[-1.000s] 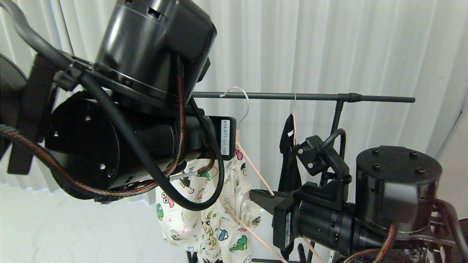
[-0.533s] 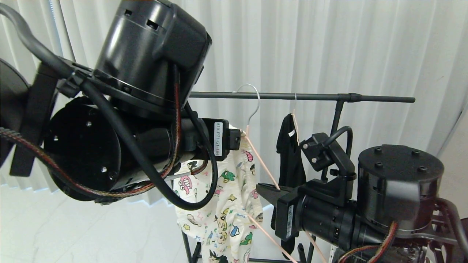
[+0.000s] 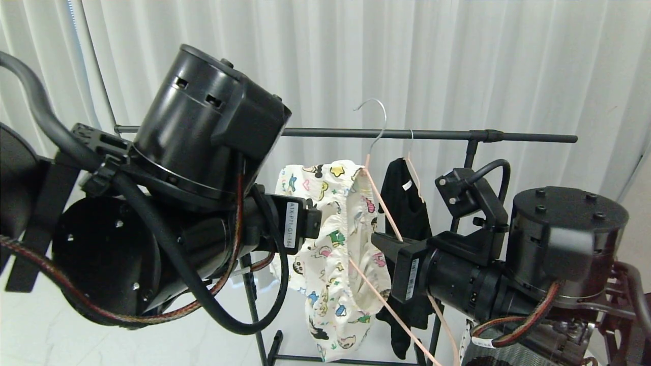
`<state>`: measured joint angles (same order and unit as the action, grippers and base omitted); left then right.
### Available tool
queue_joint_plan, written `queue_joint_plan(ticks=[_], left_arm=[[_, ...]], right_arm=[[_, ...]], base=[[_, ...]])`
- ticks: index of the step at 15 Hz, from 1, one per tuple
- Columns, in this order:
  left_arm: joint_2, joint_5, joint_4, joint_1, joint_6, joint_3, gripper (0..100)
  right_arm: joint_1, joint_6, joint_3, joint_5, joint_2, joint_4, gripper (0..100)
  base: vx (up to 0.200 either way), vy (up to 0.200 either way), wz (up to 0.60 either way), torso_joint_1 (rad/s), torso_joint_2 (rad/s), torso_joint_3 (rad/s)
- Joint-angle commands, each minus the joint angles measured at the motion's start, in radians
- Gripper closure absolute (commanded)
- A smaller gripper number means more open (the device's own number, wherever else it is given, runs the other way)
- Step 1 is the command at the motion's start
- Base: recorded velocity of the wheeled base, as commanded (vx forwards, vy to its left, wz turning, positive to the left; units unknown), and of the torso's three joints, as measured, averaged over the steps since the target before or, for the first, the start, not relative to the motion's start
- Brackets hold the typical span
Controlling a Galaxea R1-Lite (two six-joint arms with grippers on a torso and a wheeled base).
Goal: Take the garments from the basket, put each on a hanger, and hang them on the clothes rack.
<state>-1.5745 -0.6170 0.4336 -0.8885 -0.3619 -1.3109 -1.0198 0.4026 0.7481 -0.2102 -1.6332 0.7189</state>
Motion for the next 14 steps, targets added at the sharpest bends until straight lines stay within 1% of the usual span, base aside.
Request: queue_joint_plan(ticks=[1,3,4,5,7,8,9,10,11,12,13,14], left_arm=[[0.042,0.000,0.000,0.000,0.000,0.051,0],[0.103,0.000,-0.001,-0.001,0.000,0.116,0],[0.117,0.002,-0.001,-0.003,0.001,0.127,0],[0.165,0.010,-0.001,-0.010,0.004,0.148,0],[0.198,0.026,-0.001,-0.009,0.023,0.170,0],[0.248,0.092,-0.001,-0.006,0.074,0.205,0],[0.277,0.148,-0.001,-0.003,0.100,0.222,0],[0.329,0.258,-0.001,0.000,0.158,0.249,0],[0.369,0.347,-0.001,0.019,0.216,0.277,0],[0.396,0.410,-0.001,0.031,0.267,0.306,0],[0.422,0.476,-0.010,0.040,0.324,0.340,0],[0.439,0.539,-0.044,0.046,0.370,0.386,0]], right_arm=[[0.012,-0.005,-0.016,0.005,0.027,-0.001,100],[0.044,-0.027,-0.065,0.023,0.070,-0.004,100],[0.052,-0.034,-0.082,0.038,0.082,-0.004,100],[0.087,-0.070,-0.145,0.127,0.141,-0.007,100],[0.116,-0.110,-0.196,0.199,0.190,-0.010,100],[0.121,-0.125,-0.239,0.245,0.227,-0.029,100],[0.119,-0.130,-0.251,0.264,0.242,-0.039,100],[0.119,-0.162,-0.276,0.305,0.265,-0.050,100],[0.119,-0.192,-0.299,0.350,0.292,-0.056,100],[0.116,-0.211,-0.317,0.385,0.312,-0.064,100],[0.107,-0.251,-0.335,0.413,0.329,-0.073,100],[0.102,-0.297,-0.358,0.434,0.339,-0.075,100]], base=[[0.000,0.000,0.00,0.000,0.00,0.000],[0.000,0.000,0.00,0.000,0.00,0.000],[0.000,0.000,0.00,0.000,0.00,0.000],[0.000,0.000,0.00,0.000,0.00,0.000],[0.000,0.000,0.00,0.000,0.00,0.000],[0.000,0.000,0.00,0.000,0.00,0.000],[0.000,0.000,0.00,0.000,0.00,0.000],[0.000,0.000,0.00,0.000,0.00,0.000],[0.000,0.000,0.00,0.000,0.00,0.000],[0.000,0.000,0.00,0.000,0.00,0.000],[0.000,0.000,0.00,0.000,0.00,0.000],[0.000,0.000,0.00,0.000,0.00,0.000]])
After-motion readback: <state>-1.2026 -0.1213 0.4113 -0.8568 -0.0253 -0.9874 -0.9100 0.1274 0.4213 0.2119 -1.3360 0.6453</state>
